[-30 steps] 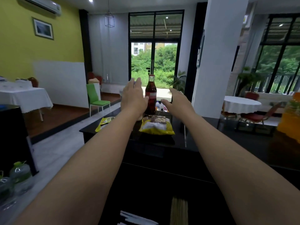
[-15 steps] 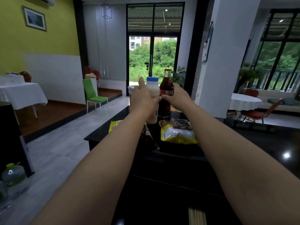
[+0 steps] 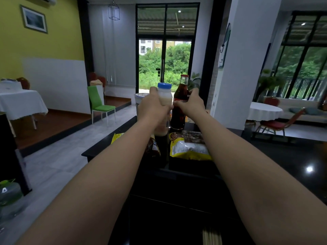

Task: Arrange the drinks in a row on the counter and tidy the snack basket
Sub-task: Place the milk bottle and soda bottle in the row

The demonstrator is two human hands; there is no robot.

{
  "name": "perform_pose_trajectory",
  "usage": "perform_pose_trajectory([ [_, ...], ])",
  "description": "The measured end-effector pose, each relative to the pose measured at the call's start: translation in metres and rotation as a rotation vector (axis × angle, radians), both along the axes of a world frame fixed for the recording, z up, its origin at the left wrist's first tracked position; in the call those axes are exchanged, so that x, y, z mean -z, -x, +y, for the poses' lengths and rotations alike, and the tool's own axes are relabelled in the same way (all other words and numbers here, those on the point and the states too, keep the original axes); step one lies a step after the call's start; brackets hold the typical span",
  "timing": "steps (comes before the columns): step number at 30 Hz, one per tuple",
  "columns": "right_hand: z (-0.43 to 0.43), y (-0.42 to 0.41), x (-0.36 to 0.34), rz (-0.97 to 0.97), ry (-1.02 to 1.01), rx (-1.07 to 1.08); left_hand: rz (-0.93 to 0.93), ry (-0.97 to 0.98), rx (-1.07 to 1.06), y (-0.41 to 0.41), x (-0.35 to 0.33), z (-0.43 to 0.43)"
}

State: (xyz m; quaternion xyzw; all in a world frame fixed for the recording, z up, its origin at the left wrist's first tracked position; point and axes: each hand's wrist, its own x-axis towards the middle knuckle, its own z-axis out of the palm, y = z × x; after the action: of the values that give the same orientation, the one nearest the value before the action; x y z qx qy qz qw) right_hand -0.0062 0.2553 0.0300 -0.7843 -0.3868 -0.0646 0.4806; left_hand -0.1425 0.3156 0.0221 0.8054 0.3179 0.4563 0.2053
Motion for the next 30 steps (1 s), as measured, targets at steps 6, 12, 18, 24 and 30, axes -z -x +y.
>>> perform_pose_trajectory([
  [6, -0.058, -0.022, 0.003, 0.059, -0.172, 0.081, -0.105, -0.017, 0.075, -0.012, -0.014, -0.026],
  [12, -0.145, -0.053, -0.004, 0.022, -0.163, 0.180, -0.155, -0.023, 0.194, -0.049, -0.031, -0.088],
  [18, -0.232, -0.080, -0.007, 0.020, -0.160, 0.287, -0.102, 0.045, 0.355, -0.095, -0.028, -0.166],
  [24, -0.310, -0.110, -0.007, -0.026, -0.100, 0.363, -0.074, 0.089, 0.422, -0.138, -0.019, -0.231],
  [30, -0.359, -0.141, -0.001, -0.063, -0.058, 0.388, -0.069, 0.093, 0.477, -0.171, -0.015, -0.282],
])
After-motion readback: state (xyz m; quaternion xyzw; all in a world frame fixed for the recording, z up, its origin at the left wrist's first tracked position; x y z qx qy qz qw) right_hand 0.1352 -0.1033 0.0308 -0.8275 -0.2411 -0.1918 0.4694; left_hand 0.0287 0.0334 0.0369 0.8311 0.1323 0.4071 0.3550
